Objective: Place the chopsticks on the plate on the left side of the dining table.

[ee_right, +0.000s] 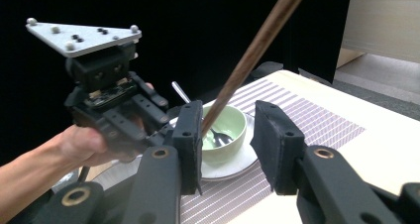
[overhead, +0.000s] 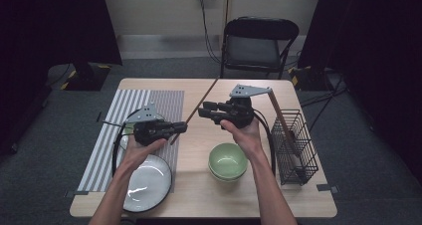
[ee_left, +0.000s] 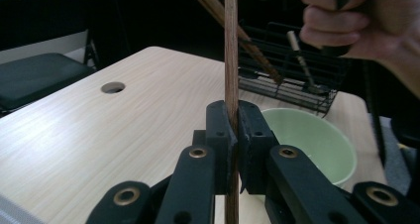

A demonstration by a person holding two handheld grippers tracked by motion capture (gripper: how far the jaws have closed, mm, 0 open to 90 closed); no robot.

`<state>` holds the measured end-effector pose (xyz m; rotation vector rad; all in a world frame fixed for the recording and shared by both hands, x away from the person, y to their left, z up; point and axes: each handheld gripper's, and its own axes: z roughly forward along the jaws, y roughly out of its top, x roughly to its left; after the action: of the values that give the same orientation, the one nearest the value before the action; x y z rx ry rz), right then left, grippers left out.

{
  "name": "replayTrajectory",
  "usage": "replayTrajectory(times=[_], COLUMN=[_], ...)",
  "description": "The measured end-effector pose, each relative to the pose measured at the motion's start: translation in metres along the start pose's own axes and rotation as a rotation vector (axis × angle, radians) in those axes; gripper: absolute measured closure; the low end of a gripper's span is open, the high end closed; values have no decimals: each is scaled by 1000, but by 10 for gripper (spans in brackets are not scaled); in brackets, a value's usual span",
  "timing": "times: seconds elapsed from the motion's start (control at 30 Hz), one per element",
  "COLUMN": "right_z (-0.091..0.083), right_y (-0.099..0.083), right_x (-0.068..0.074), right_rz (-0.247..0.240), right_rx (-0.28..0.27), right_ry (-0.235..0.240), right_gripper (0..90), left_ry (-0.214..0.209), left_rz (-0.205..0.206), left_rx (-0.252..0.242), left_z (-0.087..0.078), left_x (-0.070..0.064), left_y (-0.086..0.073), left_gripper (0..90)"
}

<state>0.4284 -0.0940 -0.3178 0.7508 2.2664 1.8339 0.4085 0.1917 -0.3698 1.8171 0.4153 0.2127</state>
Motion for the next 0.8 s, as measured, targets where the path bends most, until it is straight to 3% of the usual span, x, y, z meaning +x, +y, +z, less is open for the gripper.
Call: replayTrajectory(times=[0.17,0.3,0.4,0.5,0.57,0.67,0.8], right_z=[2,6,7,7,7,8,9], right_y=[1,3,4,4,3,1,-1], right_x=[2,6,8,9,9,9,8], right_rz=[-2,-6,-2,-1,7,12,27], right_rx=[-24,-44,-54,-58,-60,-58,-73], right_ry=[12,35,36,39,44,50,67], right_gripper=[646,733,726,767,739,724,805], left_ry=[-38,-37,-62,-46,-49,-43,-31], left_rz=[-13,-14,-33,-29,-34,-56,-53], left_rx=[-6,-3,-39,-32,-36,-72,-49], left_z=[3,7,7,7,6,3,3], left_x=[-4,-6,-6,-6,-5,-4,-2], left_y=[1,1,-1,-1,-1,-1,-1], left_gripper=[851,851,851,850,850,851,850])
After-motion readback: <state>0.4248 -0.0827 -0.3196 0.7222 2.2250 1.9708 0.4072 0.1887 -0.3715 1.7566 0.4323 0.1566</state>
